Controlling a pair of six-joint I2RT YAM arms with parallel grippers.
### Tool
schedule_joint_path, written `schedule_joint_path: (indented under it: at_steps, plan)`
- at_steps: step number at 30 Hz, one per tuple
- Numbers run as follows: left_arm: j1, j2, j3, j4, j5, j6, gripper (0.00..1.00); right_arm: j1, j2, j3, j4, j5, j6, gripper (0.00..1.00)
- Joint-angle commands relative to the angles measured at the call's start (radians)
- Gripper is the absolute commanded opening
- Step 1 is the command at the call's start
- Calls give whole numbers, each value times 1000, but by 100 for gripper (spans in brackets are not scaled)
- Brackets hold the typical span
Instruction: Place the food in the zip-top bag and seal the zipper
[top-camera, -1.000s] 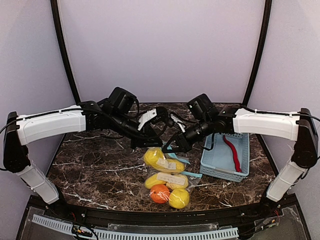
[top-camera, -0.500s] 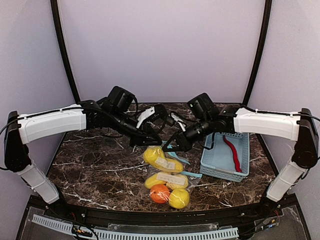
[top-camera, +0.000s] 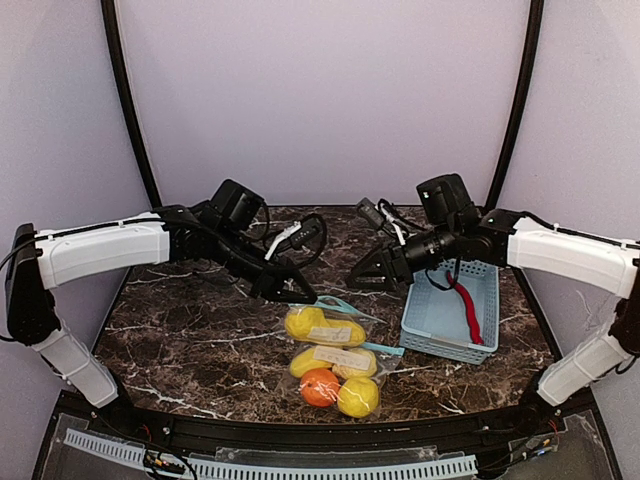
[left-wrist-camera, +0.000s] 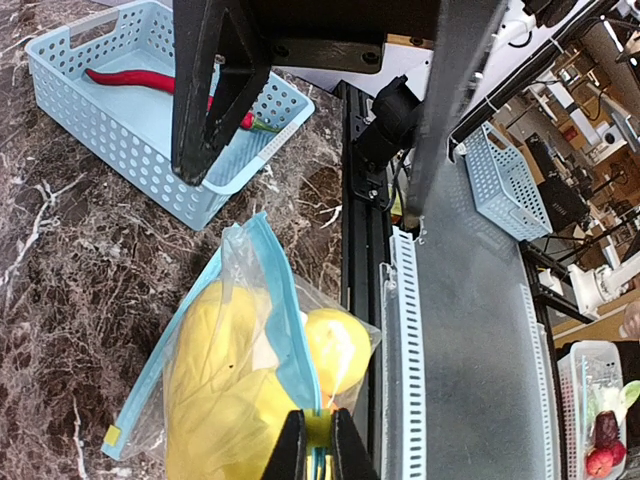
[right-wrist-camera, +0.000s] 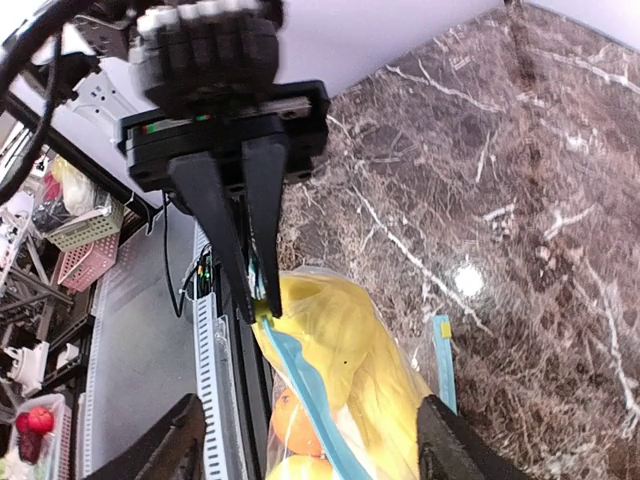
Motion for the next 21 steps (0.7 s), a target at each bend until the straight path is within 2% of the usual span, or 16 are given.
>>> schedule_joint_path:
  at_steps: [1,4,7,18,21]
  plan:
    - [1,-46,7,-15,69,-117,1,13,-106,-107,185,16,56,76]
    - [2,-46,23,-19,88,-160,1,21,-167,-185,286,41,96,82]
    - [1,-57,17,6,104,-211,1,39,-191,-225,353,53,126,83]
    - [2,-86,-15,88,191,-306,1,169,-90,-175,358,157,88,84]
    - [1,-85,-17,93,212,-315,1,190,-55,-145,349,170,66,80]
